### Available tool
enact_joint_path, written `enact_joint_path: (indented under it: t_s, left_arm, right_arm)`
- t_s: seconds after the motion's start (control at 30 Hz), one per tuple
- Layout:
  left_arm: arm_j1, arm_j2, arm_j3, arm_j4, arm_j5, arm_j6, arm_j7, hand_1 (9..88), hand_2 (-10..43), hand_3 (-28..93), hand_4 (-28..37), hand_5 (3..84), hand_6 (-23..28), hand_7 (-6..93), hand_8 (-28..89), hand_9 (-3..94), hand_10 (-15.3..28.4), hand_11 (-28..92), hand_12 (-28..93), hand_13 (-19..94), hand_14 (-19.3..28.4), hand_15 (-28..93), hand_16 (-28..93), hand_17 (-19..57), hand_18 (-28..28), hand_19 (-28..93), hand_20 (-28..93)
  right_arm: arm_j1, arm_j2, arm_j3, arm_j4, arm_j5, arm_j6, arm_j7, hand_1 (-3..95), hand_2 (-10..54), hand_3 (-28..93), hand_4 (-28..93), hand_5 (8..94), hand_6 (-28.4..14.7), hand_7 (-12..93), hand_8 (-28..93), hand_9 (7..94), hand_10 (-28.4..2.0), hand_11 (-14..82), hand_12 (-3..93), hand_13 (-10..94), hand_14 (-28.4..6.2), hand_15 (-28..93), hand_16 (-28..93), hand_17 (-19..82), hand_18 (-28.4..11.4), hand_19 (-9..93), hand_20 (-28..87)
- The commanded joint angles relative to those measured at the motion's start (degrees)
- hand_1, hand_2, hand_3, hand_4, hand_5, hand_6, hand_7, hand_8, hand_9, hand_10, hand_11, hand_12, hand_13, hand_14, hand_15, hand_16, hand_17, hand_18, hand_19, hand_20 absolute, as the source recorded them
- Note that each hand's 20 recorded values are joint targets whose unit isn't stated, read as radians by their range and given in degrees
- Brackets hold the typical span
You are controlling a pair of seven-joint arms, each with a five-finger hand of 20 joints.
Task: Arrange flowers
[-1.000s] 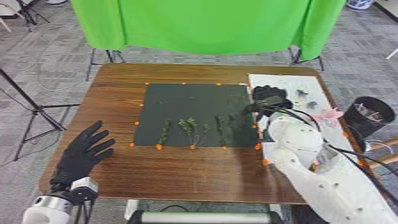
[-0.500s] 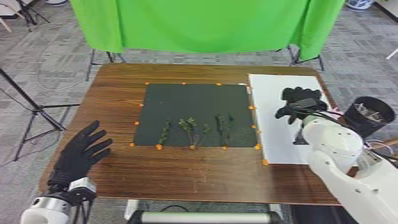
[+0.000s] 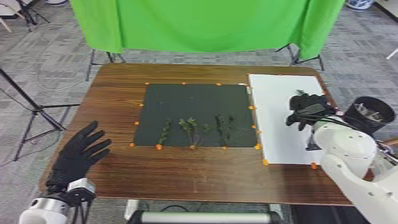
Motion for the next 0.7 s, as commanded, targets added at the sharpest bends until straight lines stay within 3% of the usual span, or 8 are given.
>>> enact_joint_path:
  t_s: [0.03,0.33,0.53,0.7]
  left_arm:
    - [0.6,-0.04,-0.21,-0.35,-0.37,0.41,-0.01,26.1,-3.8,70,-24.0,25.4,2.3,21.5,-11,24.2,11.8,19,17,22,16.4,31,0,-9.2,22.4,43,10]
    - [0.3,0.05,0.1,-0.22,-0.37,0.54,0.21,26.2,-3.8,70,-23.9,25.3,2.3,21.5,-11,24.2,11.8,19,17,22,16.4,31,1,-9.2,22.4,43,10]
    - [0.2,0.16,0.35,-0.03,-0.46,0.44,0.41,26.1,-3.9,70,-23.9,25.3,2.3,21.4,-11,24.3,11.9,19,16,22,16.3,31,1,-9.2,22.4,43,10]
    - [-0.1,0.09,0.44,0.09,-0.38,0.22,0.15,26.2,-3.8,70,-23.9,25.4,2.3,21.5,-11,24.3,11.9,19,17,22,16.4,31,1,-9.1,22.3,43,10]
  right_arm:
    - [-0.3,0.8,0.2,0.5,-0.9,-3.1,-0.4,26.5,-9.5,89,-24,44.2,-2.8,35,-16,43.6,-11.0,28.8,22.5,46,-12.4,77,21,21,-22.5,81,53]
    - [0.7,0.7,-1.3,2.1,-1.3,-3.8,-1.7,26.4,-9.5,92,-24,37.1,-5.7,33,-13,36.7,-11.4,27.3,23.0,43,-11.9,78,20,20,-22.2,80,53]
    - [1.1,0.8,-2.6,3.0,-1.5,-2.0,-1.5,27.4,-9.5,91,-25,41.3,-4.6,33,-14,41.7,-10.1,27.9,22.0,46,-10.7,78,20,21,-21.9,81,53]
    - [1.1,1.3,-4.1,3.9,-1.7,3.6,-0.9,31.0,-9.5,91,-27,46.1,-1.1,38,-16,50.3,-9.0,30.4,21.2,54,-8.9,78,22,24,-21.2,83,52]
